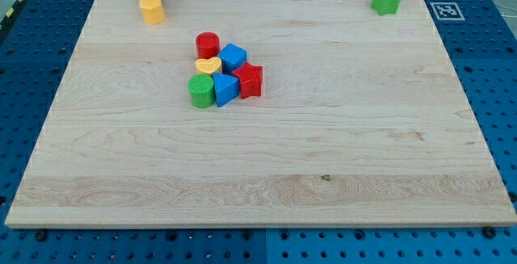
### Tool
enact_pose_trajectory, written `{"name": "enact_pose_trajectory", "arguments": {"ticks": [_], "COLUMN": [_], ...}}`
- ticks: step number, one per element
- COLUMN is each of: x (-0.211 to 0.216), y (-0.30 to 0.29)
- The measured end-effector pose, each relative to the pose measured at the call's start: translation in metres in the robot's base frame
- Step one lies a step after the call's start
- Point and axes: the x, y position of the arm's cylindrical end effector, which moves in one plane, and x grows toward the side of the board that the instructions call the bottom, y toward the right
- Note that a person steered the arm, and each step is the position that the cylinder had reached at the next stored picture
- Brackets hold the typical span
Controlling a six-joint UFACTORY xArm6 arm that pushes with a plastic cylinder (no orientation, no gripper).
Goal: Place hexagon to the left of red circle
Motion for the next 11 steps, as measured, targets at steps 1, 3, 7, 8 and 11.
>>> {"name": "enact_pose_trajectory", "arguments": {"ticks": [1, 3, 7, 8, 11], "x": [0.023, 0.03, 0.042, 0.045, 0.042], "y": [0.002, 0.002, -0.004, 0.008, 0.006]}}
